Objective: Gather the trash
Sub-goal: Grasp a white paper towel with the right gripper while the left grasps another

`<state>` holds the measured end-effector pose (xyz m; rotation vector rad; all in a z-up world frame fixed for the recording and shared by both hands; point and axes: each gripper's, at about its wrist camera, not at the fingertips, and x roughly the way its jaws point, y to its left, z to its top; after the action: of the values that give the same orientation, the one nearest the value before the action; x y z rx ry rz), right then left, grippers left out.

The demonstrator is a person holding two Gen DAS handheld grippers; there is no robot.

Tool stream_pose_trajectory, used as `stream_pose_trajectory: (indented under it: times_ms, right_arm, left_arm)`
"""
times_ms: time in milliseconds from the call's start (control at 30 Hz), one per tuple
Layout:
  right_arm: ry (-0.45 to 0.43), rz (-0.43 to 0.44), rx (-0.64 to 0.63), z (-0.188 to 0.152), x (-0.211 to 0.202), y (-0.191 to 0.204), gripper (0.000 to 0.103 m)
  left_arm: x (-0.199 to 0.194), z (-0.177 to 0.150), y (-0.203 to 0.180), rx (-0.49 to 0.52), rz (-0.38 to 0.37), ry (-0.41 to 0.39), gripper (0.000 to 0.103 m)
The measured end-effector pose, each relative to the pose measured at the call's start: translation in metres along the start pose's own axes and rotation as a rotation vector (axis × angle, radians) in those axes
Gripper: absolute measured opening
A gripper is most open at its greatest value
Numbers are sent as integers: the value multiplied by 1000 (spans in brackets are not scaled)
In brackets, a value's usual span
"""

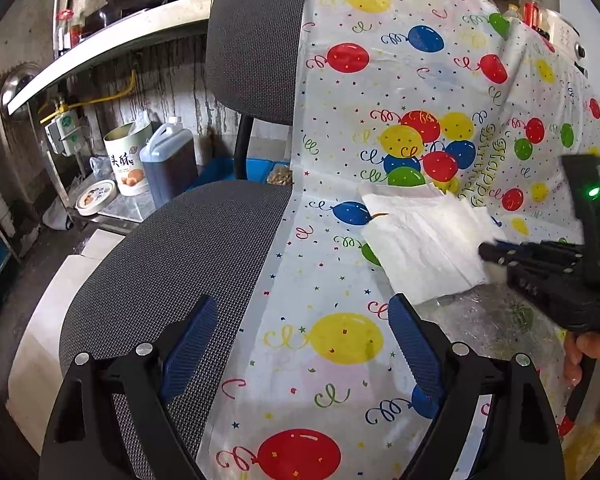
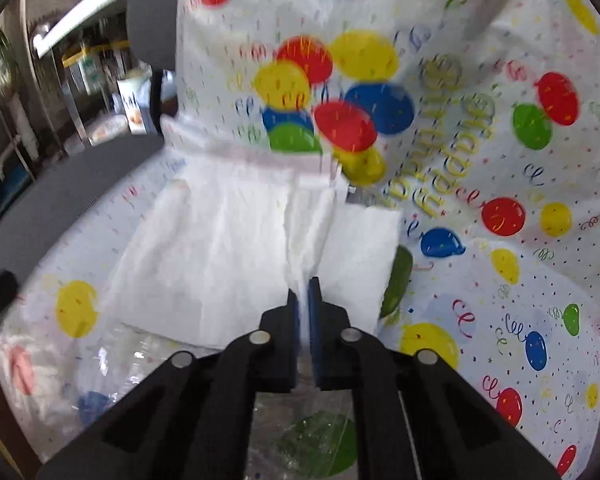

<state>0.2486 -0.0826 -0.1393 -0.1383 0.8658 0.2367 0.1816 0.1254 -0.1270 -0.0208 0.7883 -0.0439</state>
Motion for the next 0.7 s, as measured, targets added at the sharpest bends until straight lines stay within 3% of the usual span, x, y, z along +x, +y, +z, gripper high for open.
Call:
stream_pose_trajectory:
  times_ms: [67,167,333,467,700]
  right_arm:
    - [-86,44,48,3,-32,-10,4]
    - [-185,40,72,6,-75,-22,4]
    - [-295,-64,104,-4,-136,-53,4]
    - [-335,-171,140,-23,-156,-78,4]
    - [-289,-227,166,-67,-155,-103,4]
  left_arm:
    - [-6,1,-1,6,0,-12,86]
    - [-11,5,-4,11,-6,-19,86]
    - [-10,12,-18,25,-54,-17,86]
    - [4,19,-36,33,-122,3,86]
    - [56,30,-56,0,-207,103,54]
